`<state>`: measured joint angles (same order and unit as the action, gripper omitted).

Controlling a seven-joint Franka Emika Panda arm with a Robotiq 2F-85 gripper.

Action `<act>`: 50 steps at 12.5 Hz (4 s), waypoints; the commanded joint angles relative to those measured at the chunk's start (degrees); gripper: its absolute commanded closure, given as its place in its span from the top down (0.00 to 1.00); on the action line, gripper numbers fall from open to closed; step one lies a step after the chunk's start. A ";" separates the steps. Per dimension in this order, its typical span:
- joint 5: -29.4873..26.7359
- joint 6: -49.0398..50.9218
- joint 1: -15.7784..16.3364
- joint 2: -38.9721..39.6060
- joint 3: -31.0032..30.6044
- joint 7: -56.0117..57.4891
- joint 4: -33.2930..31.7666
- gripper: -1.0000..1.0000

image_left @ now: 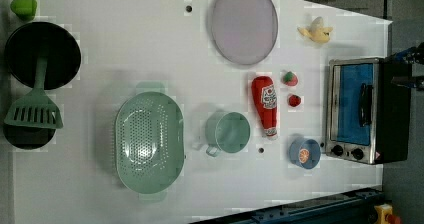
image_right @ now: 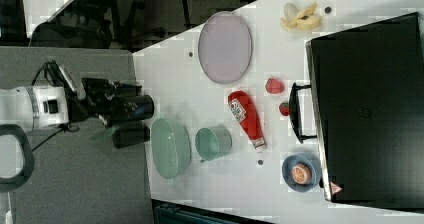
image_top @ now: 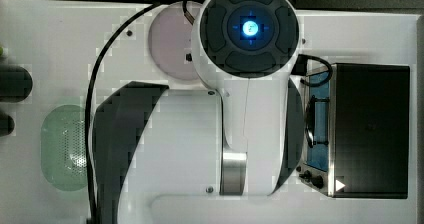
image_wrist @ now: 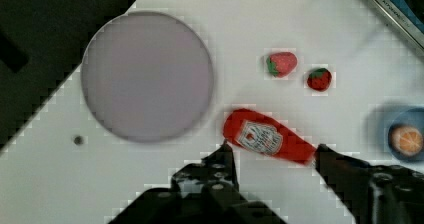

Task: Pick Ketchup from the table and place it in strainer.

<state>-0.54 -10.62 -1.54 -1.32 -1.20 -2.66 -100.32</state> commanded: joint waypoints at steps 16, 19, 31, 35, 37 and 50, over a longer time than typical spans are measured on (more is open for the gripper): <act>-0.95 -20.48 -5.32 2.25 -4.42 52.40 -24.79 1.00; -0.91 -29.91 -4.49 6.81 -4.51 58.04 -28.24 1.00; -0.02 -57.38 -3.31 23.47 -4.18 58.08 -35.65 0.96; -0.05 -57.69 -3.32 22.26 -4.31 57.87 -35.54 0.58; -0.11 -56.03 -3.35 18.49 -4.25 57.10 -35.56 0.58; -0.50 -16.96 -0.65 -4.66 -17.71 37.05 -22.55 0.58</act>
<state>-0.73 -28.96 -4.35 -7.14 -16.65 41.94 -121.31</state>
